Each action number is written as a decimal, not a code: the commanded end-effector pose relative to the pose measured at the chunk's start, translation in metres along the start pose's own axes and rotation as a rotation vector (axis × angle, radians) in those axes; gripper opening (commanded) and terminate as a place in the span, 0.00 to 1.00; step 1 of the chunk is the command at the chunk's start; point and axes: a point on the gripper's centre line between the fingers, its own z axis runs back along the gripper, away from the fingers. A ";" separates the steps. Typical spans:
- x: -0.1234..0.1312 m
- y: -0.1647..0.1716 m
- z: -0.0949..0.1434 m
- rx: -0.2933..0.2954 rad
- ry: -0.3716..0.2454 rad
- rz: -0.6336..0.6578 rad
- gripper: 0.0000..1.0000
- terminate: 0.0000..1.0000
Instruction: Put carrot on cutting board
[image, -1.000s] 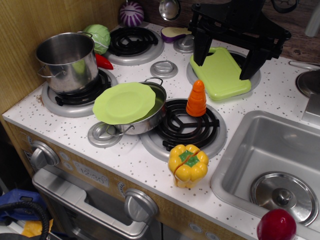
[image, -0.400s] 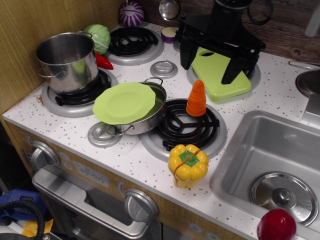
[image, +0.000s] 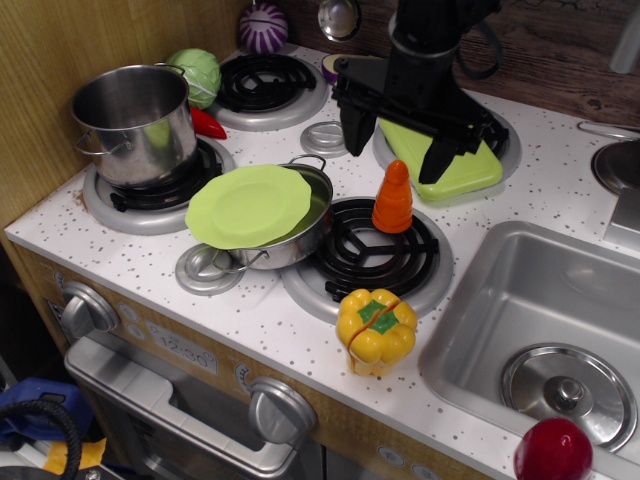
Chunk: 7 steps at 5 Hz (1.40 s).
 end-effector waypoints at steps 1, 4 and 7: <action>0.005 0.006 -0.010 -0.032 -0.065 -0.008 1.00 0.00; 0.007 0.003 -0.036 -0.082 -0.115 0.011 1.00 0.00; 0.036 0.009 -0.020 -0.066 -0.168 -0.039 0.00 0.00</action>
